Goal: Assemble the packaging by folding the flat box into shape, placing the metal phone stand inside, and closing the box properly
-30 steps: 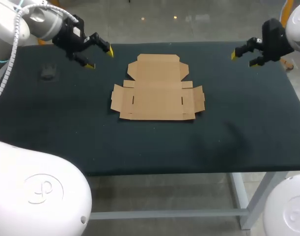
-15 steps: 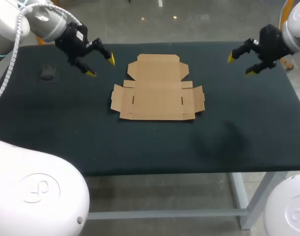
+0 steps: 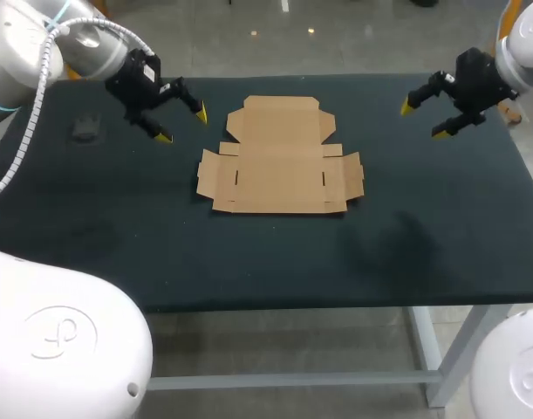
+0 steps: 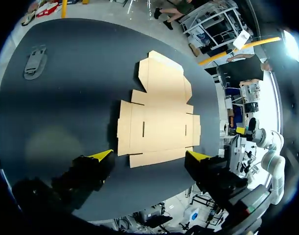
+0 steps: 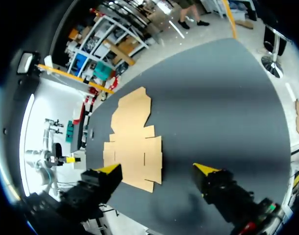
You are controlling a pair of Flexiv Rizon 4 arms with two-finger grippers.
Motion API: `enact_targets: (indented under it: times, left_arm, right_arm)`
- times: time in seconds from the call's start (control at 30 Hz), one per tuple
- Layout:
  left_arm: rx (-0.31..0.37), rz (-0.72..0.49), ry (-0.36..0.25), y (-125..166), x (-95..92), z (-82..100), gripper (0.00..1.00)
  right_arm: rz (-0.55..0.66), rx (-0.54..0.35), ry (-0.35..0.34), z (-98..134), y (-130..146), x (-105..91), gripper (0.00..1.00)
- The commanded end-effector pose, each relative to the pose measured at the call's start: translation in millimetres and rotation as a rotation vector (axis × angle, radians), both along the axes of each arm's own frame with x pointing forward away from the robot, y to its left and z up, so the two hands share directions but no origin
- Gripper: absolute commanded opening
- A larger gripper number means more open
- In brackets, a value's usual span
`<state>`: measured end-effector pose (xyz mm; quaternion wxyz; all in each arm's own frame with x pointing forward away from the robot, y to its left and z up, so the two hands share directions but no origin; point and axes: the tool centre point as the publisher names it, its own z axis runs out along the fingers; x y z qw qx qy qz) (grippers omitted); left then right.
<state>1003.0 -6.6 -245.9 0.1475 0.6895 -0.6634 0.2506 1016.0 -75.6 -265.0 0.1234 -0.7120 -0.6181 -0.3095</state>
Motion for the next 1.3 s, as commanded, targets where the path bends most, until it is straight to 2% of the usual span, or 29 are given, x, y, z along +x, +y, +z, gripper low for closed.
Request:
enact_targets:
  times: [0.03,0.27,0.43,0.63,0.8,1.3]
  left_arm:
    - [0.008,0.002,0.002,-0.5,-1.3,2.5,1.0]
    - [0.008,0.002,0.002,-0.5,-1.3,2.5,1.0]
    - [0.008,0.002,0.002,-0.5,-1.3,2.5,1.0]
    - [0.008,0.002,0.002,-0.5,-1.3,2.5,1.0]
    - [0.008,0.002,0.002,-0.5,-1.3,2.5,1.0]
    - [0.008,0.002,0.002,-0.5,-1.3,2.5,1.0]
  right_arm:
    - [0.004,0.002,0.005,1.0,-1.3,0.6,1.0]
    - [0.004,0.002,0.005,1.0,-1.3,0.6,1.0]
    - [-0.043,0.047,0.06,-12.9,6.3,4.2,1.0]
    - [-0.087,0.106,0.084,-26.7,14.3,2.8,1.0]
    - [-0.062,0.112,0.1,-40.2,28.8,2.6,1.0]
    - [0.01,0.145,0.206,-80.3,61.8,4.0,1.0]
